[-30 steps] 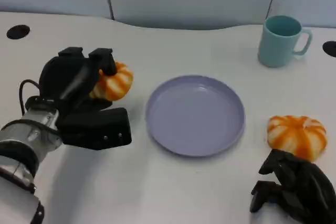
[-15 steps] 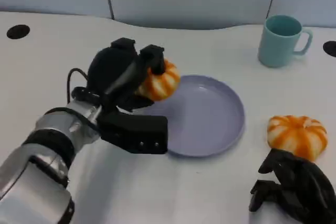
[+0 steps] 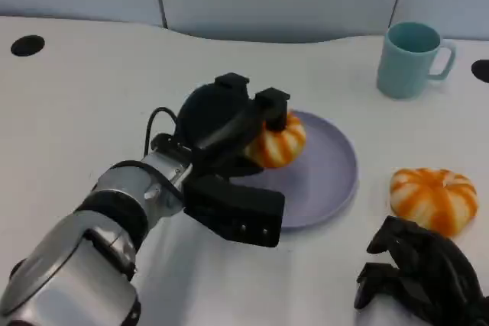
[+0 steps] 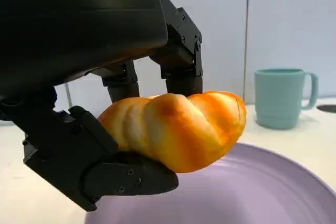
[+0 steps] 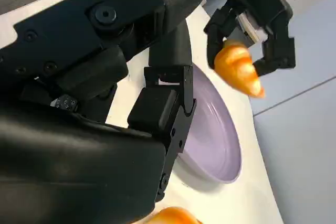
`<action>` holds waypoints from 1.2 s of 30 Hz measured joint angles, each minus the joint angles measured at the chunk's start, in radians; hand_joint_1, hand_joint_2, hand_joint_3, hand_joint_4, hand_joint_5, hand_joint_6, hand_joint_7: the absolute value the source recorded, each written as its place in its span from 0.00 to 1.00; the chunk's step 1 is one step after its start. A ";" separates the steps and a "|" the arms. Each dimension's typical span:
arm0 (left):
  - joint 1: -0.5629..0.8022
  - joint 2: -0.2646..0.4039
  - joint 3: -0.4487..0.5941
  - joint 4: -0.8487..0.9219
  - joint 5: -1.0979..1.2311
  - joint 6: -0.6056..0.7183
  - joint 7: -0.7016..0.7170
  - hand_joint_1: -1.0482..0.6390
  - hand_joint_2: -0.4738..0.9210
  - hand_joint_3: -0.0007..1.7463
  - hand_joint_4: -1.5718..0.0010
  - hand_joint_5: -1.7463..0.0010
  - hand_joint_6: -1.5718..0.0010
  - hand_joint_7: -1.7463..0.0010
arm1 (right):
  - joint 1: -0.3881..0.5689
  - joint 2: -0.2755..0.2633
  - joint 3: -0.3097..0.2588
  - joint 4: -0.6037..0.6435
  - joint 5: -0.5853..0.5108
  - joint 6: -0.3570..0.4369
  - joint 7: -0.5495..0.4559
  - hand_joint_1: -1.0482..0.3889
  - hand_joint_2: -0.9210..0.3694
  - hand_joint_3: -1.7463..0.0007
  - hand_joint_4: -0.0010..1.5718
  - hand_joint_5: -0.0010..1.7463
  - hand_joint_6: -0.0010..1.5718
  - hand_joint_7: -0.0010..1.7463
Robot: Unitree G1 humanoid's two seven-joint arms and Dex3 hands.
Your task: Grasp the bread from the table and place it into the plate.
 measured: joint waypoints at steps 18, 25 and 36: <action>-0.006 -0.044 -0.025 0.019 0.004 0.050 -0.041 0.47 0.86 0.35 0.49 0.07 0.58 0.13 | 0.010 0.010 0.016 -0.014 0.002 0.001 -0.004 0.13 0.13 1.00 0.91 0.46 0.79 0.47; -0.007 -0.048 -0.016 0.020 -0.016 0.048 -0.153 0.44 1.00 0.08 0.68 0.36 0.61 0.75 | 0.011 0.013 0.016 -0.014 0.002 0.000 -0.005 0.13 0.13 1.00 0.91 0.45 0.78 0.47; -0.039 -0.050 -0.023 0.021 -0.014 0.118 -0.366 0.17 1.00 0.16 0.85 0.81 0.78 1.00 | 0.015 0.014 0.018 -0.021 -0.001 0.000 -0.006 0.13 0.13 1.00 0.92 0.46 0.78 0.47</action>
